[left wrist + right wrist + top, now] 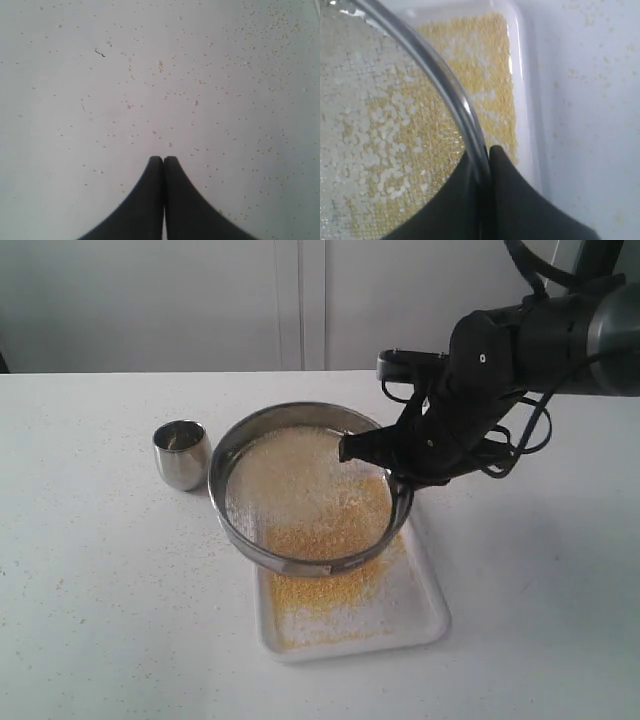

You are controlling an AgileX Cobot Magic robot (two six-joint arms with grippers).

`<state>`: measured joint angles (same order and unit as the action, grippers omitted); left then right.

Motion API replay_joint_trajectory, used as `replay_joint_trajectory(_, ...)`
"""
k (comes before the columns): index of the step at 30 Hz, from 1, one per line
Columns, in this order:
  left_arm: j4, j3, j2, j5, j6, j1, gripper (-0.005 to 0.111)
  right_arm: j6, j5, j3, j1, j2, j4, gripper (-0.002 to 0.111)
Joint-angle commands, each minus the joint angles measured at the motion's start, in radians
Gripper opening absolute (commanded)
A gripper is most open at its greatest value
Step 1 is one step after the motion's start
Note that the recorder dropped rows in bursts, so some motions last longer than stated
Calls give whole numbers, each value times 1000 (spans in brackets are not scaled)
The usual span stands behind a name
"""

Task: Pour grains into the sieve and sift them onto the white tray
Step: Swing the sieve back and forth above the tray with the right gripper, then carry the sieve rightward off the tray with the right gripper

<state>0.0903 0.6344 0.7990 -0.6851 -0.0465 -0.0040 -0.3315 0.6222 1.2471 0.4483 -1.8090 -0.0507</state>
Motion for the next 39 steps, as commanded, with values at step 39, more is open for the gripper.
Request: replay_joint_trajectory(39,10,-7,-8,-10,-1,2,0,100,180,-21,-160,77,-49,0)
